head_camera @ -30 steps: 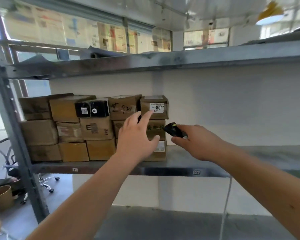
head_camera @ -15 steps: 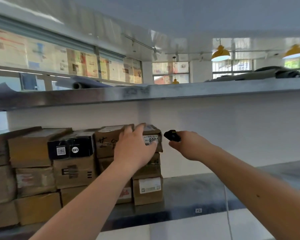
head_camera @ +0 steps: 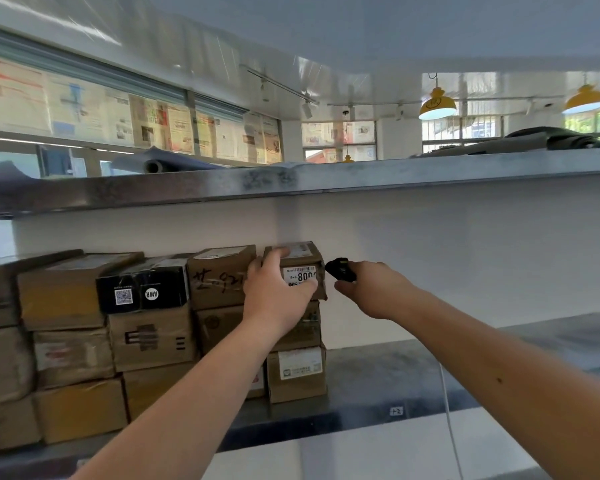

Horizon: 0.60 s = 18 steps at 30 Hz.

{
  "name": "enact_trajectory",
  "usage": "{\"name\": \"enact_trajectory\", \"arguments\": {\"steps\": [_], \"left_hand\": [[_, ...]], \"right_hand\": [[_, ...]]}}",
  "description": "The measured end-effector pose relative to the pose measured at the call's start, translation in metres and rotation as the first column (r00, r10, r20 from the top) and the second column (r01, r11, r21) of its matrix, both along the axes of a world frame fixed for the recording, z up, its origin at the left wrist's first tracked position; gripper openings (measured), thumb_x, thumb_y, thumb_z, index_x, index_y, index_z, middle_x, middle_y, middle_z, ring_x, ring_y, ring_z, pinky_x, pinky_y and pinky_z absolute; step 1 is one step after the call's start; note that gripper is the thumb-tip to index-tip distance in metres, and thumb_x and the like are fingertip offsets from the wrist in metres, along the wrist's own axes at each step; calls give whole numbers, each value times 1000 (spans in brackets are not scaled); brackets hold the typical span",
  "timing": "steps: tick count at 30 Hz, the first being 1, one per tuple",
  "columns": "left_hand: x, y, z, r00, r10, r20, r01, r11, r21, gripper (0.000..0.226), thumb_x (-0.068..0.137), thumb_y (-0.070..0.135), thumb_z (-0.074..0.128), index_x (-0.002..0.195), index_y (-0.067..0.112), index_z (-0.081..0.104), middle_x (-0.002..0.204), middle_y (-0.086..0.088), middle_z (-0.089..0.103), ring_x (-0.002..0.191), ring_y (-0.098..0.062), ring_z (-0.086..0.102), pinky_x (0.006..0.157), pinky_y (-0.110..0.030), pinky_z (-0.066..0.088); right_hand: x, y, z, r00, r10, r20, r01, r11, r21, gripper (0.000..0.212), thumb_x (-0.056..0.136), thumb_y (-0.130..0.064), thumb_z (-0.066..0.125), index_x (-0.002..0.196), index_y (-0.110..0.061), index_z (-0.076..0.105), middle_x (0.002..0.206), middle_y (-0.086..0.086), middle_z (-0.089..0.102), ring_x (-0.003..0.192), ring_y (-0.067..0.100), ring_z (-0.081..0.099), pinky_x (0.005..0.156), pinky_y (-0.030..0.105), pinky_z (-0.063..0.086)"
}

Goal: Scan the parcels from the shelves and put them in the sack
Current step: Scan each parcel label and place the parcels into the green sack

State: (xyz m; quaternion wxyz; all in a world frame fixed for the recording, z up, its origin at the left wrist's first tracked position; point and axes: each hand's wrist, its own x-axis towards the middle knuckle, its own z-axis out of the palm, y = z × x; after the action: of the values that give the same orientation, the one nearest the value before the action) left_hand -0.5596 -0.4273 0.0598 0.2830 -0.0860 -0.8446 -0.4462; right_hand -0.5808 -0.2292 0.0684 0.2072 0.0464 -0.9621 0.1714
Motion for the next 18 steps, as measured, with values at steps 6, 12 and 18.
{"name": "enact_trajectory", "arguments": {"steps": [6, 12, 18], "left_hand": [[12, 17, -10, 986, -117, -122, 132, 984, 121, 54, 88, 37, 78, 134, 48, 52, 140, 12, 40, 127, -8, 39, 108, -32, 35], [26, 61, -22, 956, -220, -193, 273, 908, 317, 32, 96, 33, 72, 120, 47, 57, 136, 7, 52, 124, -13, 54, 100, -41, 57], [32, 117, -61, 960, -264, -90, 272, 813, 515, 26, 94, 29, 77, 103, 46, 60, 115, 6, 63, 100, -14, 72, 68, -24, 63]], "right_hand": [[27, 28, -7, 997, -16, -70, 13, 999, -31, 39, 102, -54, 48, 124, -22, 56, 98, 10, 62, 76, 25, 60, 57, 33, 38], [70, 81, -28, 998, -35, -58, 28, 993, -111, 28, 101, -51, 51, 114, -28, 58, 83, 1, 62, 70, 20, 60, 53, 32, 36], [108, 131, -74, 994, -101, 31, 104, 989, -107, 22, 99, -53, 51, 104, -32, 55, 83, 0, 63, 73, 22, 61, 55, 33, 39]]}}
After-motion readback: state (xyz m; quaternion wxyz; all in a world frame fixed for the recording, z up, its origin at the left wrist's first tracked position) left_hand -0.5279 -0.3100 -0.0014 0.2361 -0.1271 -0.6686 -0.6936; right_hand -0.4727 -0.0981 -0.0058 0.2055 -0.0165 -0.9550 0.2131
